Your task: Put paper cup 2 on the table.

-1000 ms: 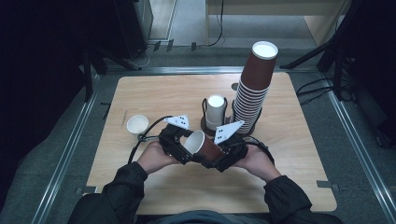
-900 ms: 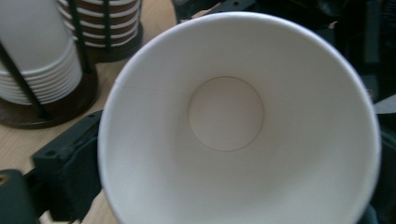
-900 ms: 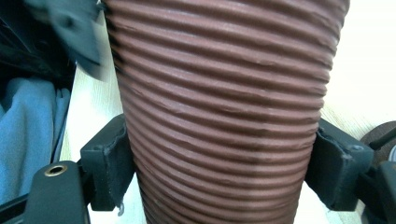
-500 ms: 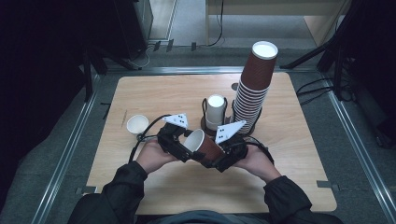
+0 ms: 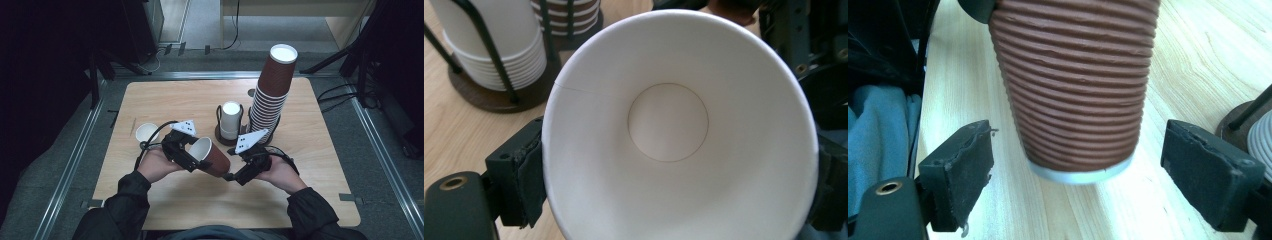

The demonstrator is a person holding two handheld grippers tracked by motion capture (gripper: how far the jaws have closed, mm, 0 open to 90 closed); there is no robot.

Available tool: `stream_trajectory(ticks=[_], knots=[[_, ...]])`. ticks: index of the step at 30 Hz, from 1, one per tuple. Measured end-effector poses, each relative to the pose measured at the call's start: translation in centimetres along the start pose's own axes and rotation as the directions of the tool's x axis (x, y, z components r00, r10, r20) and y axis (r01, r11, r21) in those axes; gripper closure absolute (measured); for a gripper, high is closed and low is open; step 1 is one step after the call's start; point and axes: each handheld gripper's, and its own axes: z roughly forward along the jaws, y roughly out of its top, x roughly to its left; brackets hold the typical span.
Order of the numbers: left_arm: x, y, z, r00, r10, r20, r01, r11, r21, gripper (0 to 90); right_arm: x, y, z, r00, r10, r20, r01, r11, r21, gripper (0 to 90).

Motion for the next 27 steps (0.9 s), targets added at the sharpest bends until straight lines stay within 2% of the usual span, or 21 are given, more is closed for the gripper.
stream_trajectory(ticks=[3,9,13,16,22,25,27], knots=[[0.1,-0.1,-0.2,0.9999,0.010,0.000,-0.010,0.9997,0.023,8.5,0.0,-0.1,-0.2,0.9995,0.033,0.002,-0.033,0.999,-0.004,14.0],[0.3,-0.3,-0.6,0.9998,0.018,-0.005,-0.018,0.9976,0.066,8.5,-0.2,-0.3,-0.7,0.9951,0.088,0.044,-0.088,0.996,-0.005,14.0],[0.5,-0.6,-1.0,0.9998,0.017,-0.014,-0.016,0.9966,0.081,8.5,-0.3,-0.5,-1.0,0.9942,0.094,0.054,-0.093,0.996,-0.014,14.0],[0.6,-0.8,-1.3,0.9997,0.017,-0.015,-0.015,0.9954,0.095,8.5,-0.5,-0.8,-0.9,0.9903,0.107,0.089,-0.106,0.994,-0.014,14.2],[0.7,-1.4,-1.9,0.9992,0.027,-0.030,-0.023,0.9907,0.134,8.5,-0.5,-1.1,-0.7,0.9862,0.117,0.117,-0.119,0.993,0.005,14.2],[1.0,-1.8,-2.2,0.9998,0.020,-0.004,-0.019,0.9879,0.154,8.3,-0.7,-1.2,-0.8,0.9852,0.117,0.126,-0.119,0.993,0.006,14.2],[1.1,-2.1,-2.3,0.9998,0.014,-0.011,-0.012,0.9859,0.167,8.4,-0.8,-1.3,-0.8,0.9847,0.116,0.130,-0.119,0.993,0.009,14.2]])
